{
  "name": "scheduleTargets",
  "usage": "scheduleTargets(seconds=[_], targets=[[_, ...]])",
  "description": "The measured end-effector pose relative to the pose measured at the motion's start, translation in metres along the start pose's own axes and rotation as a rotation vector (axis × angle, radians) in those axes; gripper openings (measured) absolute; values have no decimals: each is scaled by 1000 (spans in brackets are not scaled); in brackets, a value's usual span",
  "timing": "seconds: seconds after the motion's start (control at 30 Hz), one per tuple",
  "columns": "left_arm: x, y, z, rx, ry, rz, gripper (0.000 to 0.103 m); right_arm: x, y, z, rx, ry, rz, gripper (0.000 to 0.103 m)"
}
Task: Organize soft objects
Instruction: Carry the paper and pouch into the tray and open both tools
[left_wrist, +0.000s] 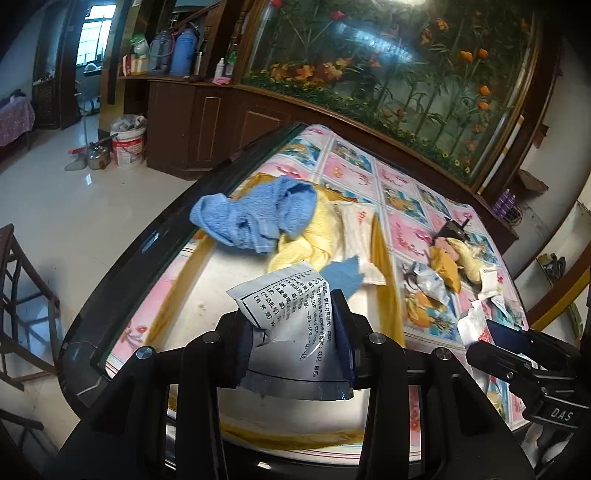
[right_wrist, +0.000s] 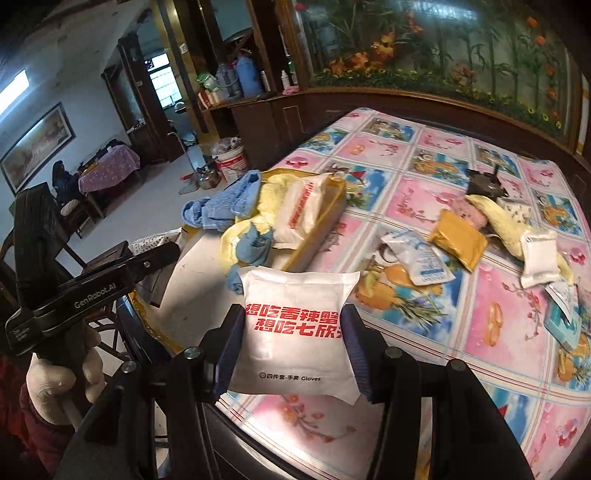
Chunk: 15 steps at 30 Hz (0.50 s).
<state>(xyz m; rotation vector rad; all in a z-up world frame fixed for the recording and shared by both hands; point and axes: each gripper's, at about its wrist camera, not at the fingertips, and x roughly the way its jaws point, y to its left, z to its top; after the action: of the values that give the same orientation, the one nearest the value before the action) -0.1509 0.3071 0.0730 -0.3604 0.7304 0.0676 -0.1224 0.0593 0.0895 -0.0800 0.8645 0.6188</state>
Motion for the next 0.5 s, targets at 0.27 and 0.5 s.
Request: scheduleTargets(seconds=[0.27,0.5], targets=[[29,35,12,-45,44,49,39,56,48,26,-78,60,84,53],[35,45,19,-63,16,27,43,109,65,35,-81,138,115,53]])
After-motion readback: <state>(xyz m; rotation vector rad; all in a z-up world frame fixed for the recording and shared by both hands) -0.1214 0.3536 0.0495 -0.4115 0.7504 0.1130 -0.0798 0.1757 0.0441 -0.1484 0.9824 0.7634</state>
